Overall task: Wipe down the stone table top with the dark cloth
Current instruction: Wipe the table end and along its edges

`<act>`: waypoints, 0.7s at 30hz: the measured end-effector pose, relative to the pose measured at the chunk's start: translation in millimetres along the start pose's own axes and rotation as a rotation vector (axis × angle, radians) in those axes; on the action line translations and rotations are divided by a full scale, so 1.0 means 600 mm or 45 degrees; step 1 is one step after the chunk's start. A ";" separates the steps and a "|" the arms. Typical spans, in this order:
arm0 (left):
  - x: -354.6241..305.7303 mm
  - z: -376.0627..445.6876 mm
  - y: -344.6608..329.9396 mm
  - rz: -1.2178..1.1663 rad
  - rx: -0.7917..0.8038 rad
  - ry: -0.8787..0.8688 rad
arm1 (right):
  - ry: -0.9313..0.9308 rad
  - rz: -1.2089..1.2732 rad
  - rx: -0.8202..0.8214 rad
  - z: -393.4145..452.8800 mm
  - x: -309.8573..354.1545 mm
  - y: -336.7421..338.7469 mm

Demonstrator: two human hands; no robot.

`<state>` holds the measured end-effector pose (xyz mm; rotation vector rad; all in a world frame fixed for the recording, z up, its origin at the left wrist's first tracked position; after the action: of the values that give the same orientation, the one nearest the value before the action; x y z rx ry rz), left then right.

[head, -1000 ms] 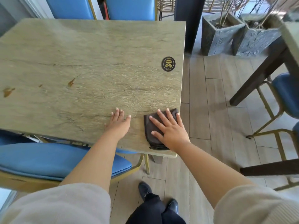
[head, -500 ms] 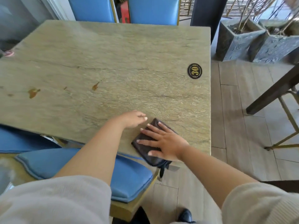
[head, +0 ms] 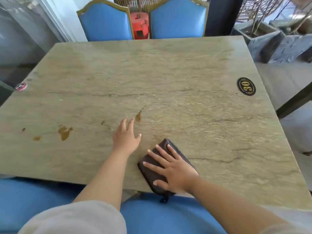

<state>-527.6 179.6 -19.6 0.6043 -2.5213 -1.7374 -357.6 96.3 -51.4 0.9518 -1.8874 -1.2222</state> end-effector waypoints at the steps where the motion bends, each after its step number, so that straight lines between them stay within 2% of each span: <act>1: 0.023 0.007 -0.001 -0.012 -0.012 0.034 | 0.070 -0.031 0.007 0.003 -0.010 0.005; 3: 0.063 0.017 -0.014 -0.012 0.000 0.081 | -0.083 -0.003 -0.032 0.010 -0.072 0.024; 6: 0.083 0.014 -0.033 0.038 -0.106 0.026 | -0.732 0.203 -0.124 0.011 -0.207 0.045; 8: 0.085 0.009 -0.035 0.060 -0.200 0.011 | -1.078 0.341 -0.140 0.017 -0.268 0.053; 10: 0.085 0.013 -0.037 0.075 -0.237 0.014 | -1.310 0.488 -0.164 0.035 -0.307 0.062; 12: 0.087 0.015 -0.037 0.070 -0.250 0.013 | -1.409 0.568 -0.174 0.070 -0.318 0.072; 14: 0.088 0.017 -0.040 0.081 -0.242 0.014 | -1.298 0.536 -0.171 0.122 -0.300 0.089; 17: 0.089 0.017 -0.040 0.089 -0.257 0.021 | -0.831 0.445 -0.199 0.189 -0.222 0.115; 19: 0.089 0.018 -0.039 0.083 -0.247 0.025 | -0.534 0.413 -0.193 0.192 -0.176 0.114; 21: 0.088 0.018 -0.041 0.080 -0.243 0.010 | -0.433 0.437 -0.228 0.158 -0.177 0.108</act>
<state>-571.7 164.5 -56.1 0.5133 -2.3049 -1.9187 -398.2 246.8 -37.6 0.3188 -2.0494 -1.3720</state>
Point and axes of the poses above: each hand's wrist, its own z-axis towards the middle knuckle, its own y-axis out of the back of the hand, x = y × z, the point moved 9 cm from there along z, towards the middle knuckle, and after that the axes turned 12 degrees about x, right-handed, at the moved point
